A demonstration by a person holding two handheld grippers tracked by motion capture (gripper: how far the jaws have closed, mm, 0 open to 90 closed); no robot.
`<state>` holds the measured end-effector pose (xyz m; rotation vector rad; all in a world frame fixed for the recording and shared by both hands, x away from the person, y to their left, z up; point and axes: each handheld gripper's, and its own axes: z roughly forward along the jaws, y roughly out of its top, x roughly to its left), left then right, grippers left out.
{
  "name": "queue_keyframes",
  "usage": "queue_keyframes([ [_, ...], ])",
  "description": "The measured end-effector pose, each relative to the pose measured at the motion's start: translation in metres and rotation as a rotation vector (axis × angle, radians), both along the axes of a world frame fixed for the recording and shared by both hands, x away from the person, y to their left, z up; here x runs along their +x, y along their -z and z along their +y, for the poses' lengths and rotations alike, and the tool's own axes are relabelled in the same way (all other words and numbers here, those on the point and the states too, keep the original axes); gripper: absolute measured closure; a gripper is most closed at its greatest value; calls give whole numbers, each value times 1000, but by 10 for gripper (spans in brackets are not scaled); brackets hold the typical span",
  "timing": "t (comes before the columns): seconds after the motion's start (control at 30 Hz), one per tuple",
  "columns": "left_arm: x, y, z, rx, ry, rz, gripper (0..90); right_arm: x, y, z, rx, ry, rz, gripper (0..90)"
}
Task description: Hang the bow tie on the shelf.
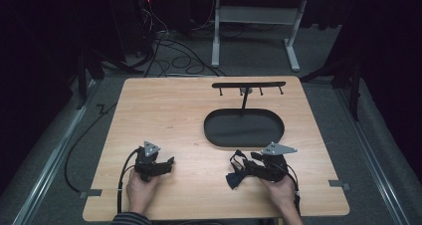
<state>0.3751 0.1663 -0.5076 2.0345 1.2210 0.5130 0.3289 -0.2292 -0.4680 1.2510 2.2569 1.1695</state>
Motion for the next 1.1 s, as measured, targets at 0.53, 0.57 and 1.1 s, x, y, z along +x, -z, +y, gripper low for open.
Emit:
queue_keyframes([
  [0.53,0,0,0,0,0,0,221,13,11,9,-24,-5,40,661],
  [0.57,0,0,0,0,0,0,221,13,11,9,-24,-5,40,661],
  [1.1,0,0,0,-1,0,0,221,12,14,9,-24,-16,57,883],
])
